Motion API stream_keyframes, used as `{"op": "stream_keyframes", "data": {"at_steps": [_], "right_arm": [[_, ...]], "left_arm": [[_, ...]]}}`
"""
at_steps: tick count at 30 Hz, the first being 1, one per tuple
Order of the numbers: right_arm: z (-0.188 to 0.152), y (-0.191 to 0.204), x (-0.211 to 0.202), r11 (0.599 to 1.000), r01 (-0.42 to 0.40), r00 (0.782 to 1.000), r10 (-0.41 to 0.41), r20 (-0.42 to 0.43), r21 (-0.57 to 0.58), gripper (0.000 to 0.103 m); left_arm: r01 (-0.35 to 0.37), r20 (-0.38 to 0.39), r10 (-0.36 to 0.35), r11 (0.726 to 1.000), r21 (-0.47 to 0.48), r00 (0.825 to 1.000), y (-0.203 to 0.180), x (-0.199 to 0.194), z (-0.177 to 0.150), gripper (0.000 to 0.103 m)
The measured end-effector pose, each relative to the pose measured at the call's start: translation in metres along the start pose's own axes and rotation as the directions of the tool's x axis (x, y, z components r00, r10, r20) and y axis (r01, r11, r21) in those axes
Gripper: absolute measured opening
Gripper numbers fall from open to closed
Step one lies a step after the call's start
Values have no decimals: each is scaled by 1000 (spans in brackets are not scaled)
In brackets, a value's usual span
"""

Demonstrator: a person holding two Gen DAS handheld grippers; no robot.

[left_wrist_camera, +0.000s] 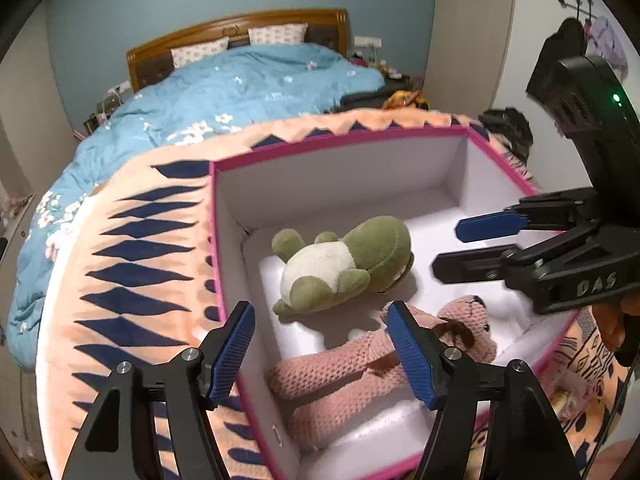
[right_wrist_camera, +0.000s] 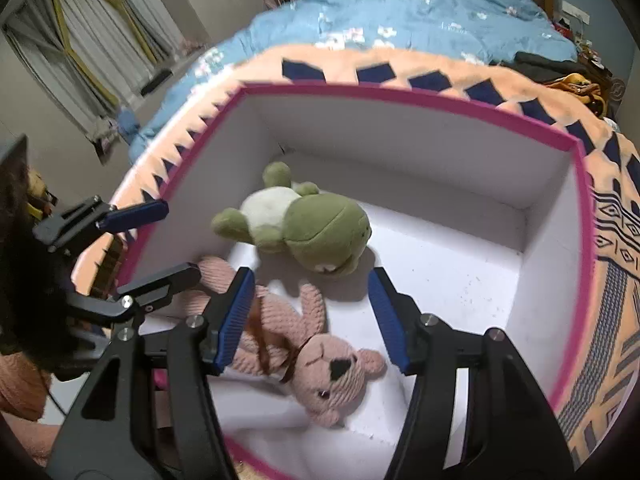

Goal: Organize objects
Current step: 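Grasp the grey-brown raccoon plush with the right gripper and lift it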

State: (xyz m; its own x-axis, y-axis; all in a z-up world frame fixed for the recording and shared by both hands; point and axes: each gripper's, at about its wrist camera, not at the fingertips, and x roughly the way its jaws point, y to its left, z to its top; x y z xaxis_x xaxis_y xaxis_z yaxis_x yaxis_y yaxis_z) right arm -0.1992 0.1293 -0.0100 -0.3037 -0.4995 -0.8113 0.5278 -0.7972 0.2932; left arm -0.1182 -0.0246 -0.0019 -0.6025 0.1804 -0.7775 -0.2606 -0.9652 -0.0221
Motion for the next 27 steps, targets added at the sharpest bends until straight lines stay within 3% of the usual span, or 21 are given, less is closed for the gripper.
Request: {"op": "stream_keyframes", "data": {"at_steps": [4,9,16,21,27], "right_arm": [[-20,14,-38,998,-69,994,69,80,-14,61],[-56,42,-68,987,-144,983,150,107,-69,61],[-112,71,-55,977,-200,980,199,-13,-80,61],[-145,81,-35,973,-222,971,215,-108,-58,61],[-167,92,-26,972,-226,963,213,-164,-70,61]], "left_arm": [[38,52,-36,999,-25,998,4,-27,-8,71],[104,84,-102,994,-21,991,0,-59,-28,71],[152,22,-152,988,-2,988,-16,-64,-62,71],[172,-32,-174,983,-61,984,-10,-55,-86,71],[174,-92,-185,978,-112,978,-9,-45,-114,70]]}}
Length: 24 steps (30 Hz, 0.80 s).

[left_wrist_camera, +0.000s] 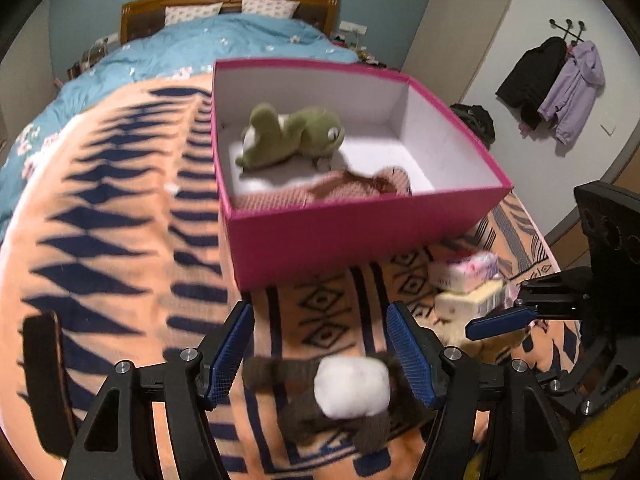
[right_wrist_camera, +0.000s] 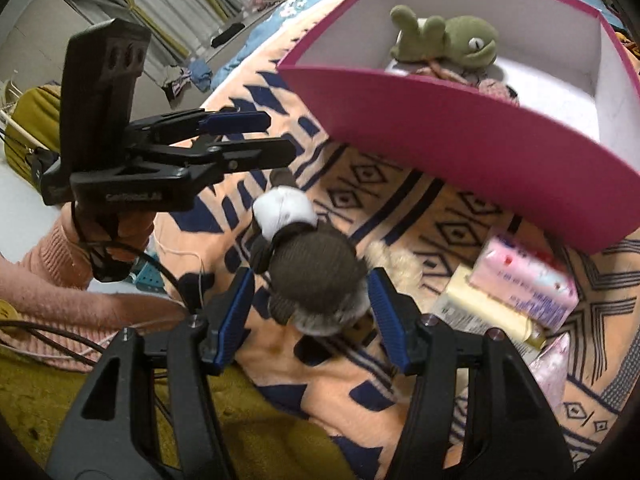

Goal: Organize objects
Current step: 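Grasp the grey-brown raccoon plush with the right gripper and lift it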

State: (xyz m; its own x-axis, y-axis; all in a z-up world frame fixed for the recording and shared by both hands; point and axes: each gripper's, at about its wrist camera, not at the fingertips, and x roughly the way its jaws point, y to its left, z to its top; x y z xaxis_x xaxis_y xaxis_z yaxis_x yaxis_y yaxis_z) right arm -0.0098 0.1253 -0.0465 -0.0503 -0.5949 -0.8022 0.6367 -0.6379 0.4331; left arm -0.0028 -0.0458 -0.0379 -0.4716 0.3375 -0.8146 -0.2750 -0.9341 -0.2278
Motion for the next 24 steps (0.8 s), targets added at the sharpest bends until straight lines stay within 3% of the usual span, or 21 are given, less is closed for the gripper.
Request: {"op": "stream_keyframes", "data": {"at_steps": [13,18,21,24], "right_arm": [[-8,2,27,999,46,996,-45,-74,9,61],[-6,4,40,1000,26,996,-26,-83,4,61],[-5,5,45,1000,24,996,-24,-90,-3,50],[0,-3,39,1000,1,997,1,-71,26,47]], "left_arm": [[20,-46,-22,998,-54,999,5,11,-18,69],[34,-66,-39,997,-73,997,6,17,-22,69],[44,-73,-50,996,-81,996,7,18,-23,69],[53,-74,-60,995,-88,995,8,18,-24,69]]}}
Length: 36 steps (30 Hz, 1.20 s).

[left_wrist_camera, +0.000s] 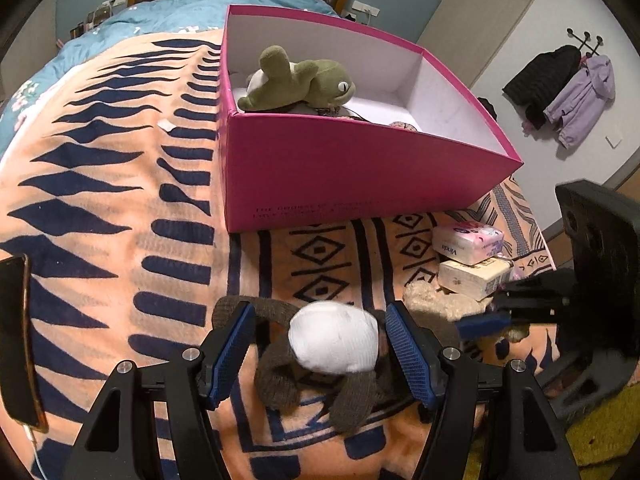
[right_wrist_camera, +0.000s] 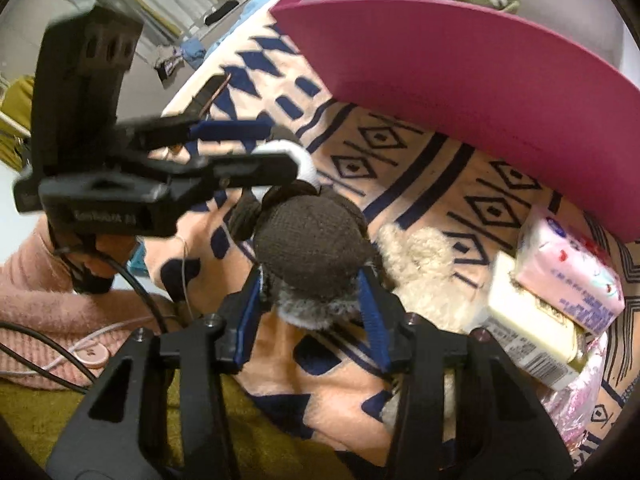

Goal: Organize objects
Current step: 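Grasp the grey-brown raccoon plush with the right gripper and lift it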

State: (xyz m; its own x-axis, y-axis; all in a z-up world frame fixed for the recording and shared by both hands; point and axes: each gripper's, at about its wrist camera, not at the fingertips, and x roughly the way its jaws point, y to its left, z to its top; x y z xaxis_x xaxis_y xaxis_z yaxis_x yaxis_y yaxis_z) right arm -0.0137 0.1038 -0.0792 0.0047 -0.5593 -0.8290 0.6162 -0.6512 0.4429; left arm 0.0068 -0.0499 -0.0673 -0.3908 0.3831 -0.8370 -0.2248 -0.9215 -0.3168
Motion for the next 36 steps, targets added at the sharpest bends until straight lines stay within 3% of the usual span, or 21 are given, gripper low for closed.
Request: {"op": "stream_keyframes", "data": {"at_steps": [7,15,23,30,36], "right_arm": [[22,-29,-28,996,-43,996,37,78,79,35],[37,-49,-21,986,-65,993,49,105,151,35],[31,-39,-31,988,-53,988,30,152,147,60],[35,-27,-11,995,71,991,-79,111,71,63],[40,-36,-3,994,71,991,-81,111,88,65]], "left_arm": [[63,17,-62,996,-59,998,9,-4,6,68],[62,-18,-63,997,-34,998,4,9,5,68],[14,1,-14,999,-31,1000,7,14,17,68],[23,-2,-23,1000,-19,1000,6,28,32,68],[33,-11,-33,999,-38,999,11,35,35,68]]}}
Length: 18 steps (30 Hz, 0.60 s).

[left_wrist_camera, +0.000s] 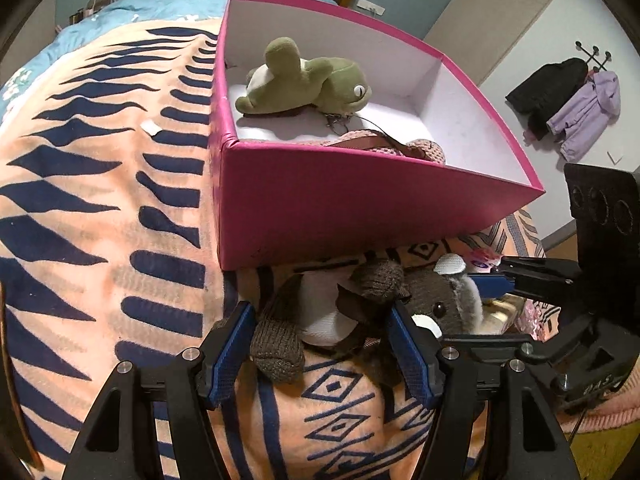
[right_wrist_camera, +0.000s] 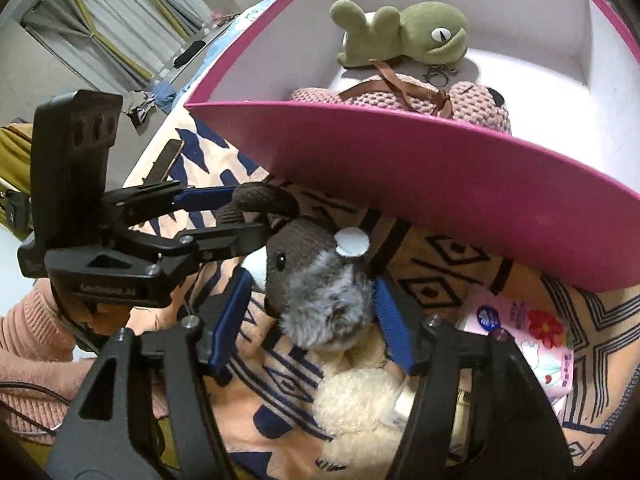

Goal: Organize objects
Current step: 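Grasp the grey-brown raccoon plush with the right gripper and lift it, then carry the raccoon into the box and open the right gripper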

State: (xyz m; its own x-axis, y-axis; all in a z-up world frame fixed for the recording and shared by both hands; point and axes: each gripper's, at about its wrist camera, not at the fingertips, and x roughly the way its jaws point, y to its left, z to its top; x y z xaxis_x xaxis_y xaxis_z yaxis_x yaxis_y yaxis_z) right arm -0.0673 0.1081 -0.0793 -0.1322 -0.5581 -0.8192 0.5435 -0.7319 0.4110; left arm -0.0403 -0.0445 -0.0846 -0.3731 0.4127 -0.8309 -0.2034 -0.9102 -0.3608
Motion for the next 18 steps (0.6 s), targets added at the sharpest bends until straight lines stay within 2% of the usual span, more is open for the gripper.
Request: {"op": "stream_keyframes", "data": {"at_steps": [3,8,11,13,18], "right_arm": [[-2,7,1,999,37,999,-38,-3,-39,73],[-4,13,10,992,98,995,-98,-1,-78,73],[0,4,15,996,80,997,-80,3,-41,62],[1,-1,13,998,58,998,-58,14,-22,59],[2,-13,-6,1000,-14,999,13,33,25,57]], "left_arm": [[-3,3,3,1000,0,1000,-2,2,1,69],[-1,1,1,1000,-1,1000,-3,5,3,69],[-1,-2,0,1000,-8,1000,-3,6,4,69],[4,-4,-4,1000,-12,1000,-2,5,3,69],[31,11,-31,999,7,999,-6,-9,-2,68]]}}
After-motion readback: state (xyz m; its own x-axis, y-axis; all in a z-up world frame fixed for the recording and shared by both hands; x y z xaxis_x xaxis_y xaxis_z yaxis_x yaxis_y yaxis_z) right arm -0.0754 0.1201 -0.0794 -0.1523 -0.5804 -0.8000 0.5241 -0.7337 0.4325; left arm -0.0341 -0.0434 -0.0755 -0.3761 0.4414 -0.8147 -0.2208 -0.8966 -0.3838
